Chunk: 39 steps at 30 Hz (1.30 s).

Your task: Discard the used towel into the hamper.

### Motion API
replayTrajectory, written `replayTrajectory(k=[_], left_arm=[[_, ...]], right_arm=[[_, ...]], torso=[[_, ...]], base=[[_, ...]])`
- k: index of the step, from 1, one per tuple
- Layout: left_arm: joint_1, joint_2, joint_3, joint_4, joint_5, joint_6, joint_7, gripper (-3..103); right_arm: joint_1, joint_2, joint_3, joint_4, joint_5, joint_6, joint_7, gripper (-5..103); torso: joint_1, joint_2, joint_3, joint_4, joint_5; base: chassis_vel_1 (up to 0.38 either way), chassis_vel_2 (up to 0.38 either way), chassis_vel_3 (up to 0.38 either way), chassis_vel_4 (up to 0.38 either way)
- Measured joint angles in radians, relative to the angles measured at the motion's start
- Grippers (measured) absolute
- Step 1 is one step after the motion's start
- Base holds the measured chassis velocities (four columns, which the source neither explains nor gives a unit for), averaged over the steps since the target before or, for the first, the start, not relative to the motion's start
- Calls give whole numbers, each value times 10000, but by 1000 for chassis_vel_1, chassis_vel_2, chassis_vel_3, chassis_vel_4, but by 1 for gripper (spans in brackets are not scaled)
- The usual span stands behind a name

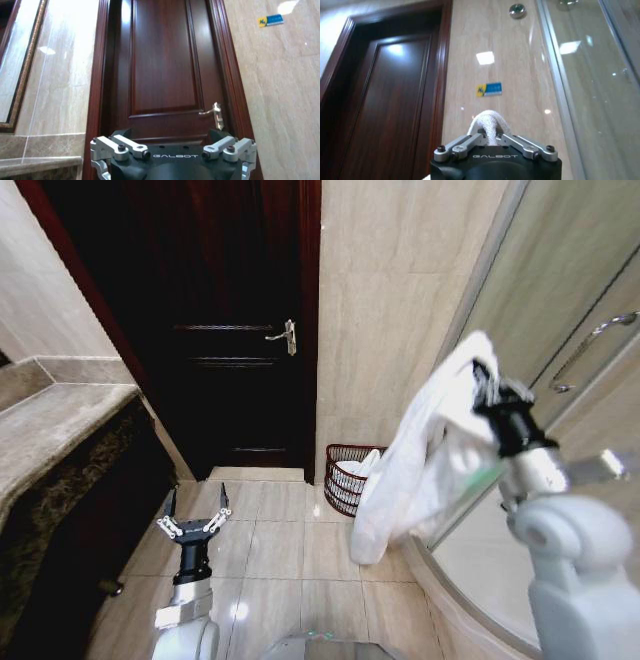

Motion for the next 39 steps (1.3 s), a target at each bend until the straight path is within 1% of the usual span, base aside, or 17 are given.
replayTrajectory(k=[2, 3, 6, 7, 11, 12, 14, 15, 18, 19, 21, 24, 28, 31, 34, 36, 39], left_arm=[[144, -1, 1, 52, 47, -41, -10, 100], [144, -1, 1, 52, 47, -41, -10, 100], [170, 0, -35, 146, 170, -87, -88, 100], [170, 0, -35, 146, 170, -87, -88, 100], [92, -3, -63, 205, 206, -47, -143, 100], [92, -3, -63, 205, 206, -47, -143, 100], [-47, 3, -65, 275, 234, 75, -163, 100], [-47, 3, -65, 275, 234, 75, -163, 100], [-175, 0, -80, 302, 260, 195, -176, 100], [-214, 0, -78, 306, 285, 230, -180, 100], [-227, -1, -76, 306, 306, 235, -183, 100], [-220, 0, -40, 290, 365, 230, -188, 100], [-167, 0, -44, 257, 383, 168, -200, 100], [-128, -1, -64, 222, 382, 128, -216, 100], [-99, -1, -92, 183, 368, 109, -266, 100], [-73, -1, -137, 136, 320, 99, -307, 100], [-61, -1, -190, 121, 288, 85, -321, 100]], right_arm=[[1716, -110, -605, -1080, 152, 181, 178, 2], [1716, -110, -605, -1080, 152, 181, 178, 2], [3465, -140, -1333, -2190, 227, 213, 313, 2], [3465, -140, -1333, -2190, 227, 213, 313, 2], [5832, -67, -2372, -3351, 228, 187, 551, 2], [5832, -67, -2372, -3351, 228, 187, 551, 2], [7589, 191, -3232, -4481, 274, 178, 775, 2], [7589, 191, -3232, -4481, 274, 178, 775, 2], [9443, 552, -4180, -6060, 237, 322, 877, 2], [10404, 769, -4568, -6962, 119, 426, 877, 2], [10789, 873, -4715, -7391, 29, 496, 856, 2], [12322, 1366, -5319, -9460, -357, 855, 709, 2], [13115, 1754, -5603, -10578, -479, 914, 656, 2], [13098, 1876, -5702, -11008, -639, 942, 573, 2], [12775, 1880, -5759, -11087, -773, 980, 516, 2], [12067, 1830, -5763, -10858, -856, 980, 509, 2], [11436, 1808, -5703, -10664, -969, 984, 508, 2]], torso=[[-6, -12, -7, 5, -1], [-6, -12, -7, 5, -1], [-12, -27, -16, 1, -1], [-12, -27, -16, 1, -1], [-18, -41, -25, 2, -4], [-18, -41, -25, 2, -4], [-26, -45, -32, 2, -9], [-26, -45, -32, 2, -9], [-24, -57, -30, 3, 3], [-25, -58, -35, 4, -11], [-27, -59, -37, 3, -12], [-29, -65, -38, 3, 0], [-33, -67, -45, 1, -11], [-37, -68, -47, 3, -9], [-36, -73, -45, 3, 1], [-34, -77, -43, 2, 5], [-35, -78, -46, 1, -1]], base=[[0, 0, 0, 0], [0, 0, 0, 0], [0, 0, 0, 0], [0, 0, 0, 0], [0, 0, 0, 0], [0, 0, 0, 0], [0, 0, 0, 0], [0, 0, 0, 0], [0, 0, 0, 0], [0, 0, 0, 0], [0, 0, 0, 0], [0, 0, 0, 0], [0, 0, 0, 0], [0, 0, 0, 0], [0, 0, 0, 0], [0, 0, 0, 0], [0, 0, 0, 0]])
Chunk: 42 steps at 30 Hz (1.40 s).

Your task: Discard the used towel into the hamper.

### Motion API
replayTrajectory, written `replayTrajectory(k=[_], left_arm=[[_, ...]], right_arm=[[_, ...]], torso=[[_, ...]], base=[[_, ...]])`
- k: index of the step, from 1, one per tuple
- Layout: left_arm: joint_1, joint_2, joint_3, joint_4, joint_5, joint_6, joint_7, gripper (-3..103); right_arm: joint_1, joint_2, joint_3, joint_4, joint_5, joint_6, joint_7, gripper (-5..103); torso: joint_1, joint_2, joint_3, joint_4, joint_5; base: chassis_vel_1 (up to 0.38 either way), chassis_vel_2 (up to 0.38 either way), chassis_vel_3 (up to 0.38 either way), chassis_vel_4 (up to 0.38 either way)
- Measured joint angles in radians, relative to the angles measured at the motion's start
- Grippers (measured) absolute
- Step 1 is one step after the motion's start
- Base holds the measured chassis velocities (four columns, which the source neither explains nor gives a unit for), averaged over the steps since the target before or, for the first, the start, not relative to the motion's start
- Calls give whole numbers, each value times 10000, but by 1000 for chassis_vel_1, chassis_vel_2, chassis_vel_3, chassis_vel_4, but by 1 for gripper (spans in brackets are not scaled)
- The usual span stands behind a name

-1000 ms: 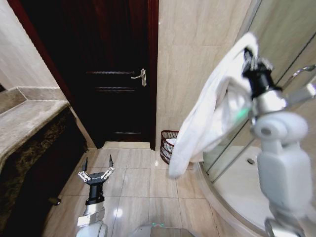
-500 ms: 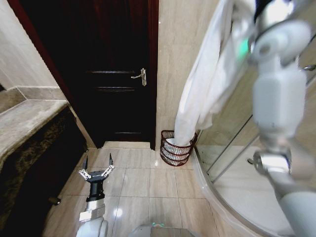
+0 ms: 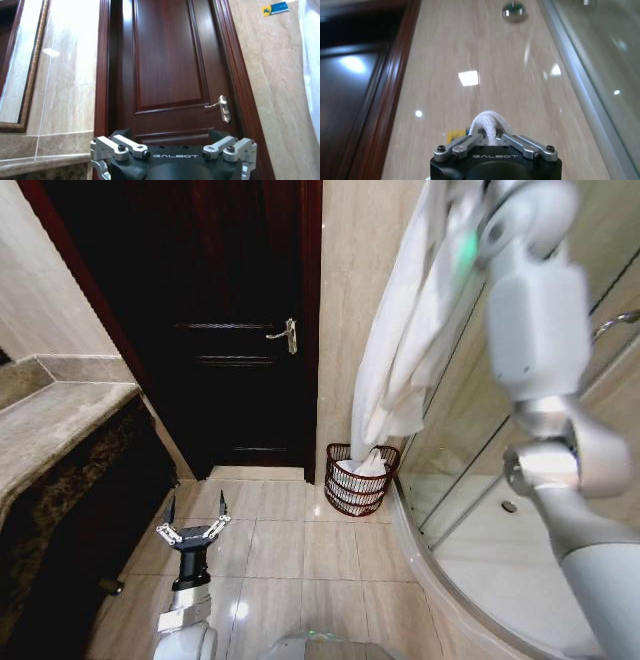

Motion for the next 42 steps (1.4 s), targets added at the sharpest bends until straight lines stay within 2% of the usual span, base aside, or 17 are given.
replayTrajectory(k=[15, 30, 38, 42], left_arm=[[35, 0, 43, -86, 55, -98, -13, 100], [41, 0, 42, -10, 143, -138, -4, 100], [-10, 0, 46, 123, 102, -154, 0, 100], [12, 1, 25, 127, 52, -194, 1, 100]], right_arm=[[-2379, 210, 119, 344, -531, 246, -263, 2], [-3343, 91, 459, 738, -661, 318, -442, 2], [-3976, -52, 571, 1706, -778, 293, -380, 2], [-4398, -145, 704, 2423, -778, 29, -113, 2]], torso=[[-3, -6, -5, 0, 1], [-7, -9, -8, 0, -1], [-8, -10, -9, 2, -1], [-3, -13, -7, 0, 0]], base=[[0, 0, 0, 0], [0, 0, 0, 0], [-69, 79, 68, -73], [-120, 113, 106, -115]])
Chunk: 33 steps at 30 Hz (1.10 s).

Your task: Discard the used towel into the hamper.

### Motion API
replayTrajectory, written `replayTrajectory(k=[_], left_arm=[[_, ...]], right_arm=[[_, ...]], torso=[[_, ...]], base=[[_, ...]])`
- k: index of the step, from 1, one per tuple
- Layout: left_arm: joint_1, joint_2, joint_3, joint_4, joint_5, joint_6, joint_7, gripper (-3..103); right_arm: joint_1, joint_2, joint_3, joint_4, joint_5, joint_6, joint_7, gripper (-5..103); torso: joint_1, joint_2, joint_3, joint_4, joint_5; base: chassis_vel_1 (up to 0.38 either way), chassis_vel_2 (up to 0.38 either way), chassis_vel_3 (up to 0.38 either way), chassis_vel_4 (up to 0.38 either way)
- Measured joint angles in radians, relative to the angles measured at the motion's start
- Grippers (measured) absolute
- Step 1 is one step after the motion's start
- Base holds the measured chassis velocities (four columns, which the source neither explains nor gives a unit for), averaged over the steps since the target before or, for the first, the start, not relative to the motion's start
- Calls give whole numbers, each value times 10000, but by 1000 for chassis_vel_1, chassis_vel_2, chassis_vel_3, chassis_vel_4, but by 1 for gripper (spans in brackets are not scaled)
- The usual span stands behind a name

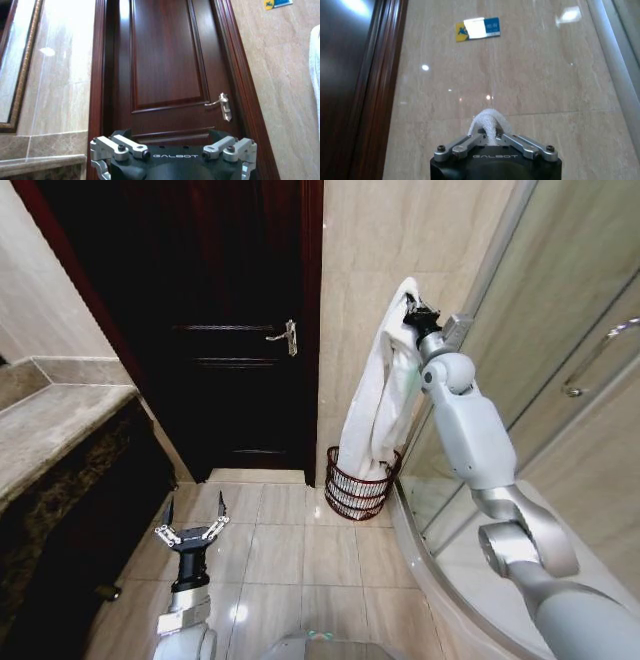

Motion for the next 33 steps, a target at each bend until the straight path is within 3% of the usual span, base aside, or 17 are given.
replayTrajectory(k=[10, 33], left_arm=[[138, -1, -29, 237, -124, -331, 6, 100], [190, -1, 119, 246, 237, -353, 25, 100]], right_arm=[[-1621, -261, 541, 2012, 245, -759, 526, 2], [-3038, -848, 1423, 2672, 374, -617, 3, 2]], torso=[[-7, 0, -2, 1, 0], [-3, 1, -2, 1, 1]], base=[[-27, 26, 16, -20], [-37, 39, 45, -52]])
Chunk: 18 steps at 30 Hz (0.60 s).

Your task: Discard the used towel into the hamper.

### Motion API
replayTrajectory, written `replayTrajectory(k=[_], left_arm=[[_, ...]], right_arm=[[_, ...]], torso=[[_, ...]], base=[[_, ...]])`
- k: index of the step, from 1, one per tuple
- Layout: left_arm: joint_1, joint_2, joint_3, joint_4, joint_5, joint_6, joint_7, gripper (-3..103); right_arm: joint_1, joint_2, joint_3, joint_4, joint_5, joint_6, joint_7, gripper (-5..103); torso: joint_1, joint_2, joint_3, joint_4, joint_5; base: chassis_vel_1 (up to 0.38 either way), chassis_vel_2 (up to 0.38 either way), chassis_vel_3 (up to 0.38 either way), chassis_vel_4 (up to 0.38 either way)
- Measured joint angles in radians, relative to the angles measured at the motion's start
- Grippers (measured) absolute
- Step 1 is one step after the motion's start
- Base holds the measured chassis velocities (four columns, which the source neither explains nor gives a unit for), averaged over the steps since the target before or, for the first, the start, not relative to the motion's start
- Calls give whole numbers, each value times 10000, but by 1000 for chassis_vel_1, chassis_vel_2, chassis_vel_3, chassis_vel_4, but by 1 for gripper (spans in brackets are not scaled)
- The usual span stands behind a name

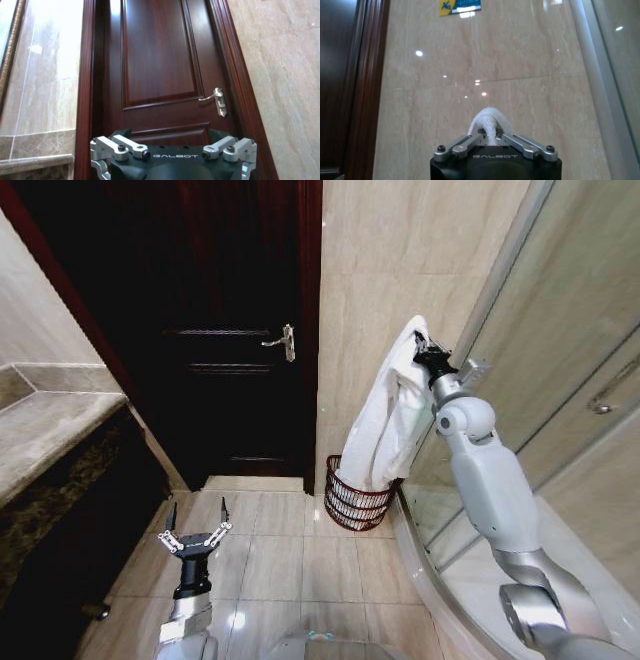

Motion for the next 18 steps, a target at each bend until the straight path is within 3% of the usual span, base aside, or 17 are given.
replayTrajectory(k=[18], left_arm=[[22, 0, 82, -35, 201, 23, 22, 100]], right_arm=[[-1136, -138, 702, 1296, 20, -60, 14, 2]], torso=[[-2, 1, 0, 0, -3]], base=[[-73, 69, 73, -74]])
